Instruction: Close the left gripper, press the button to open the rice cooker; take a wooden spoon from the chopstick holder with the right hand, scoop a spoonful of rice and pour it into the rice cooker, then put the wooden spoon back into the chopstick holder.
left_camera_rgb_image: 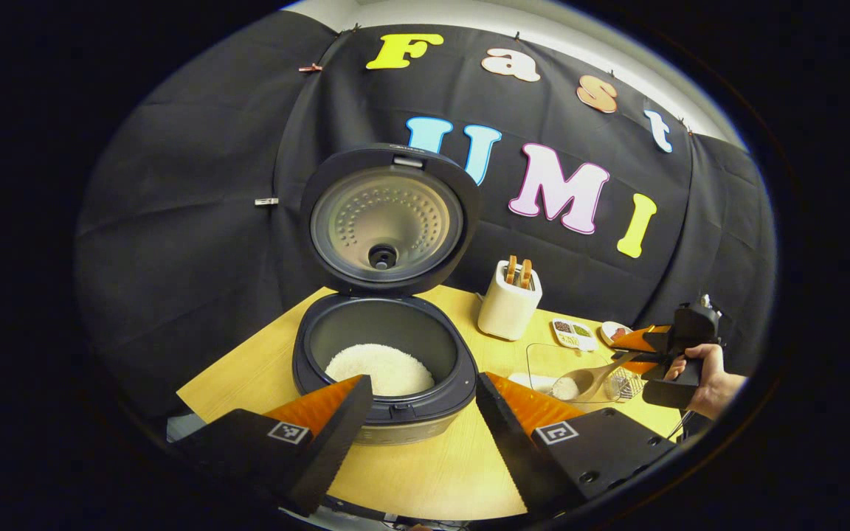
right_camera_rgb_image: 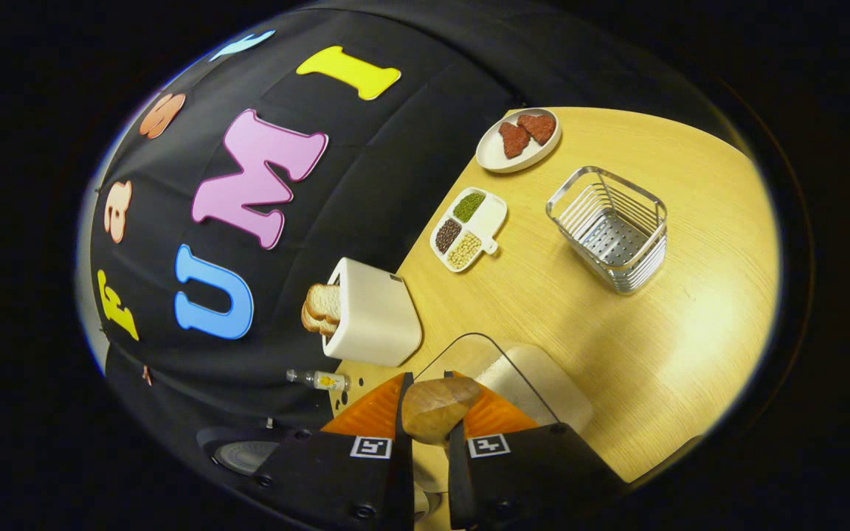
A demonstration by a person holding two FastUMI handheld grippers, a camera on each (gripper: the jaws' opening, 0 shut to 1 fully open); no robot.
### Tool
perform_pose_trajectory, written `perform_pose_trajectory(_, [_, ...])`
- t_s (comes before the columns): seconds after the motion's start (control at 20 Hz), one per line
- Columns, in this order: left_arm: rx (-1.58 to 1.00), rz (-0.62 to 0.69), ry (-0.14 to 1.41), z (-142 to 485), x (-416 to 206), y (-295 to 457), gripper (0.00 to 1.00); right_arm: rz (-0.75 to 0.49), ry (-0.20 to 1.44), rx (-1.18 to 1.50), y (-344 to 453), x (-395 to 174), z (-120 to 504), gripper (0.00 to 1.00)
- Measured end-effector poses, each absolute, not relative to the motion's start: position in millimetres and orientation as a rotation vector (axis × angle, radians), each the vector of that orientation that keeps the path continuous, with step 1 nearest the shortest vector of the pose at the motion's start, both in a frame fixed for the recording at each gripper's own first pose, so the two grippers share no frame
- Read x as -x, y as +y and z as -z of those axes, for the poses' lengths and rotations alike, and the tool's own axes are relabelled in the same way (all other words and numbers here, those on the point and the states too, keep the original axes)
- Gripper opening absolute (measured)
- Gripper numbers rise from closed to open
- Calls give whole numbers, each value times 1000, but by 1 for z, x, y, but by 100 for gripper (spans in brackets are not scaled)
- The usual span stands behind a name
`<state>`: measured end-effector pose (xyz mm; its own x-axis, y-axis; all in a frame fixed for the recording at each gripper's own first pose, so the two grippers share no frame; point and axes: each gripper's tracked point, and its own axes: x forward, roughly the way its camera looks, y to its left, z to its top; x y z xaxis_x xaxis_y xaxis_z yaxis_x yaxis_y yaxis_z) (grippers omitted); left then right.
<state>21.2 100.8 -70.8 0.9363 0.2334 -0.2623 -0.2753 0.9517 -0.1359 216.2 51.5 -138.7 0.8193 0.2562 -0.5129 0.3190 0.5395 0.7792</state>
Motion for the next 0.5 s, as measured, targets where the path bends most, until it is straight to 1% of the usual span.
perform_pose_trajectory(0.25, [181, -248, 221, 66, -19, 113, 95, 72, 605, -1155, 41, -212, 114, 23])
perform_pose_trajectory(0.35, [188, -255, 207, 62, -17, 121, 96, 59, 605, -1188, 48, -212, 102, 22])
perform_pose_trajectory(0.5, [176, -278, 188, 58, -14, 136, 95, 6, 620, -1218, 74, -213, 79, 23])
